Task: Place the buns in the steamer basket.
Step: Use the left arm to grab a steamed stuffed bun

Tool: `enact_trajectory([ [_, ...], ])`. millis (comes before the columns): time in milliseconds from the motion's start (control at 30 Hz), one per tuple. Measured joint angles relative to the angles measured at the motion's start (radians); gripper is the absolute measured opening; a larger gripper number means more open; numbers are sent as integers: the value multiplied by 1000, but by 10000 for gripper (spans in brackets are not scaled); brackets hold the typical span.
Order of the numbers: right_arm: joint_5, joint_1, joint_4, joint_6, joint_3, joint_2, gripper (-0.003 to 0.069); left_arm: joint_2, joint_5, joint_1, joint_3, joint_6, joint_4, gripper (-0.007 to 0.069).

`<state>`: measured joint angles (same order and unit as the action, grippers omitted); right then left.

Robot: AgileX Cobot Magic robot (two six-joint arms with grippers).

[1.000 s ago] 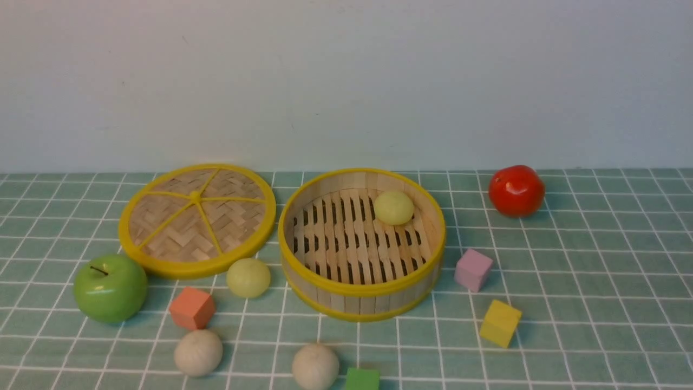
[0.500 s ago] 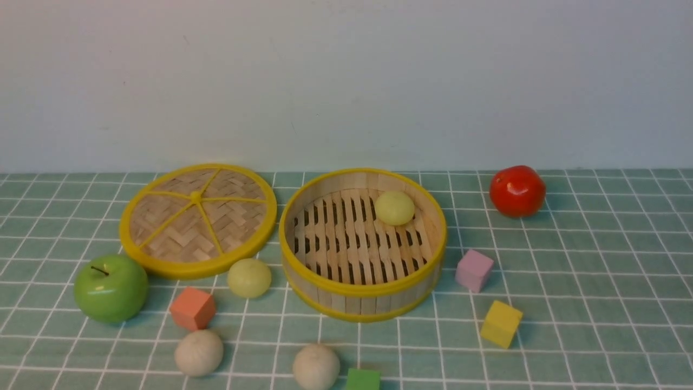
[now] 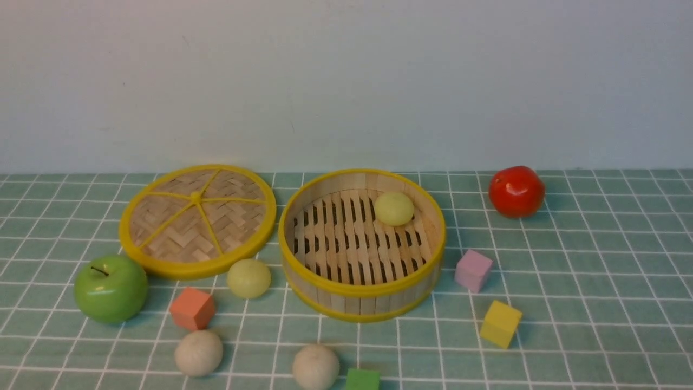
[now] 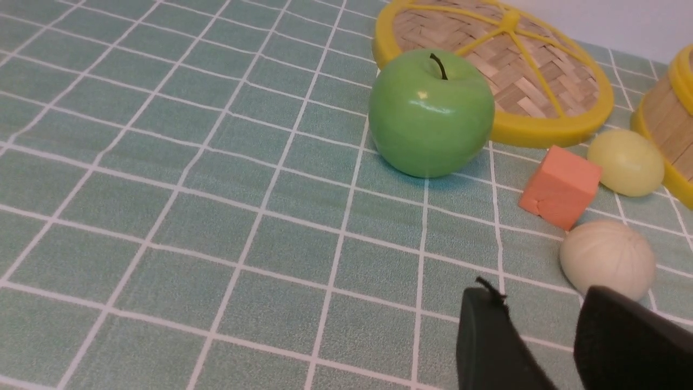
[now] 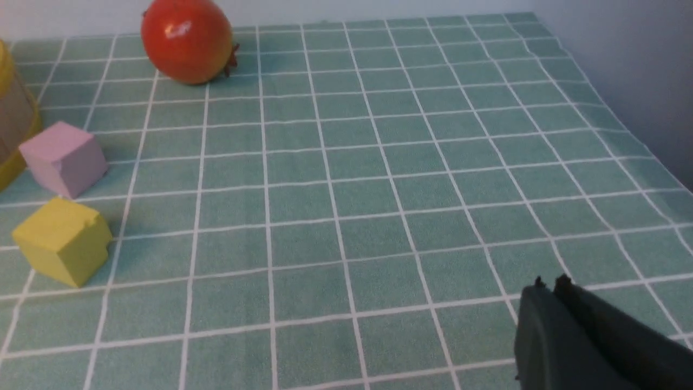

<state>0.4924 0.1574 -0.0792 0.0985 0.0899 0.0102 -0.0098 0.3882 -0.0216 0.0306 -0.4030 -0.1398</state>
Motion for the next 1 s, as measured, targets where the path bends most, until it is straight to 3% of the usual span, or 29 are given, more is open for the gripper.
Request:
enact_trajectory([
  [333, -105, -1, 7, 0, -104, 1, 25, 0, 0, 0, 0, 0, 0, 238],
  [1000, -107, -1, 10, 0, -104, 1, 41, 0, 0, 0, 0, 0, 0, 238],
])
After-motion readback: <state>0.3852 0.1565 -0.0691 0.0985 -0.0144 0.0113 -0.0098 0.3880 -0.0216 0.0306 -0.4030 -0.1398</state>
